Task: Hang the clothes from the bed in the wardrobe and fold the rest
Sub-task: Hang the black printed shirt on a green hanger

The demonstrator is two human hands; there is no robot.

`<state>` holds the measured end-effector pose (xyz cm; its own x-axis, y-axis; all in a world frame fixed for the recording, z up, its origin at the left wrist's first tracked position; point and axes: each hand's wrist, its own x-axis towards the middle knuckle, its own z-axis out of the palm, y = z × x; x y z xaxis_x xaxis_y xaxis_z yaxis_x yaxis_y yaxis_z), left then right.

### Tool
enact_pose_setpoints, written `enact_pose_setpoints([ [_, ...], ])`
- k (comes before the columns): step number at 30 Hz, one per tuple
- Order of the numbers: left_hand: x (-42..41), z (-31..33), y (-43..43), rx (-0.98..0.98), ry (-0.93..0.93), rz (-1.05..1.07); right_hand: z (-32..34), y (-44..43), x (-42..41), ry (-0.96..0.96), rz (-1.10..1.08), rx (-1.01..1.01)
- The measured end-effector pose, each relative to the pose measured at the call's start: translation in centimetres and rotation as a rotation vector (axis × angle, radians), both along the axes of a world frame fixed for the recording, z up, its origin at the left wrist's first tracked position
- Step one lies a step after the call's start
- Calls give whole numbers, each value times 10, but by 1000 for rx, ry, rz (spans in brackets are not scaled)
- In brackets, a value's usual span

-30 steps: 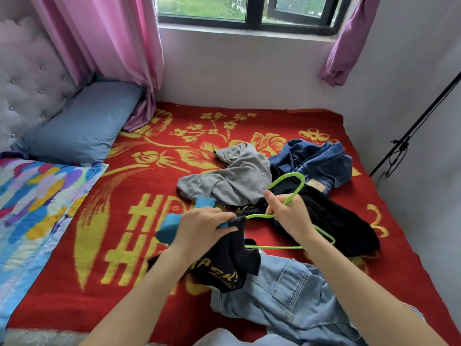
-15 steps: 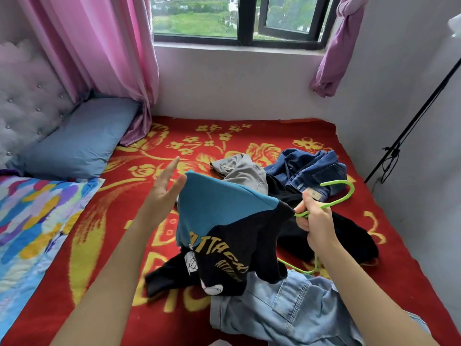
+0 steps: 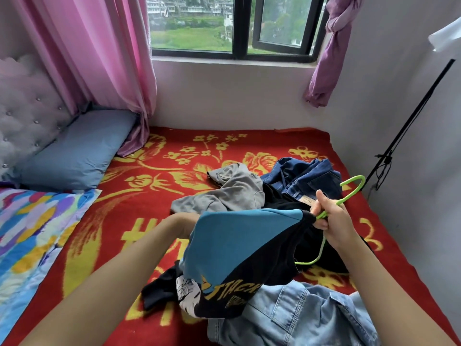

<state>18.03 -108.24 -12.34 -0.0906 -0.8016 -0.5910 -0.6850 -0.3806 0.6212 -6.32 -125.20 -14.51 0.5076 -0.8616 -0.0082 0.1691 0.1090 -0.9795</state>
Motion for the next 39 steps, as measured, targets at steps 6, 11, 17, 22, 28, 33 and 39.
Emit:
enact_pose_setpoints([
  [6, 12, 25, 7, -419, 98, 323, -16, -9, -27, 40, -38, 40],
  [11, 28, 55, 8, -1308, 69, 818, -21, -8, -28, 127, -55, -22],
  [17, 13, 64, 24, -1451, 73, 752, -27, 5, -3, -2, -282, 103],
  [22, 18, 54, 30, -1229, -559, 783, -15, 13, 19, 44, -211, 39],
  [28, -15, 35, 10, -770, -967, 54, 6, 25, 52, 130, -165, -23],
  [33, -27, 33, -1, -1117, -911, 13, 16, 35, 58, 100, -104, -89],
  [39, -24, 29, 5, -1267, -794, 112, 33, 47, 54, 154, 64, -406],
])
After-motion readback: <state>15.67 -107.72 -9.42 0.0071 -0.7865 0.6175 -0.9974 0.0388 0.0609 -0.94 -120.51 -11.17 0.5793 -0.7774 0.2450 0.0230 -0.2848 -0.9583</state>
